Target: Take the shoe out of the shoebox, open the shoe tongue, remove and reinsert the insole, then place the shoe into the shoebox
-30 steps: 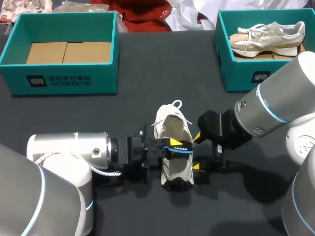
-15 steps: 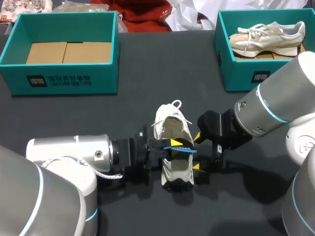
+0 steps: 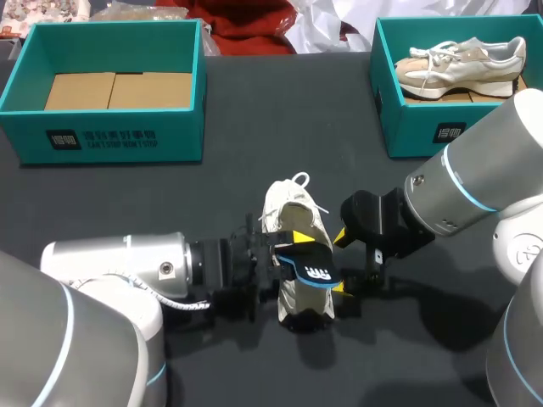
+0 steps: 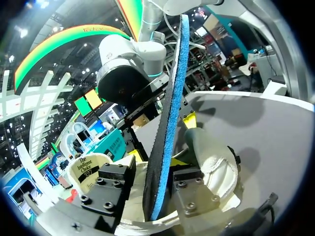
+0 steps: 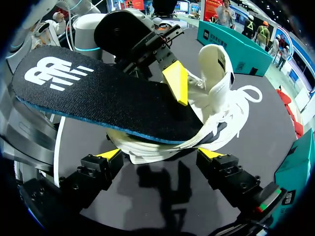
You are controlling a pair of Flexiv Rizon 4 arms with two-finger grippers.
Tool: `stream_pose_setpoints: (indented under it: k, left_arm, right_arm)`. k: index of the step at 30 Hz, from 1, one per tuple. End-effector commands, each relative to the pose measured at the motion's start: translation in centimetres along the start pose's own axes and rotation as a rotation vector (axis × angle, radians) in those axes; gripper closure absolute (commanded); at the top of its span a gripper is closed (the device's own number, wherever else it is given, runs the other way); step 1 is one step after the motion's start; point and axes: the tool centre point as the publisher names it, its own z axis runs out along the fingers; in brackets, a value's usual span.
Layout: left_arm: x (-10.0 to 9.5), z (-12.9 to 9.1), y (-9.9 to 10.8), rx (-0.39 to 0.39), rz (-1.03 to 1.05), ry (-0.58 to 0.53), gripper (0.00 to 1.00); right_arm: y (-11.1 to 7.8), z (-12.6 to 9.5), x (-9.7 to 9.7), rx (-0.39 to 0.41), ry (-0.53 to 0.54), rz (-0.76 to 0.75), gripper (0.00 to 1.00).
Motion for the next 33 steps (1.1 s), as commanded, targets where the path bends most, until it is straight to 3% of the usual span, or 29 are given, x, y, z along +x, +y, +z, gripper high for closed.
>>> stream_pose_setpoints:
  k: [1,15,18,19,33]
  left_arm:
    - [0.2,-0.4,-0.9,-0.007,0.004,-0.013,0.65]
    - [-0.1,-0.1,-3.5,-0.041,0.026,0.033,0.70]
    - [0.0,0.2,-3.6,-0.042,0.042,0.065,0.85]
    - [0.1,0.3,-3.6,-0.039,0.050,0.074,1.00]
    - [0.5,-0.2,-0.1,0.002,0.082,0.089,1.00]
  right_arm:
    - [-0.1,0.1,0.2,-0.001,-0.003,0.000,0.00]
    - [-0.1,0.1,0.2,-0.001,-0.003,0.000,0.00]
    - [-0.1,0.1,0.2,-0.001,-0.003,0.000,0.00]
    - [-0.1,0.1,0.2,-0.001,-0.003,0.000,0.00]
    - [-0.1,0.1,0.2,-0.001,-0.003,0.000,0.00]
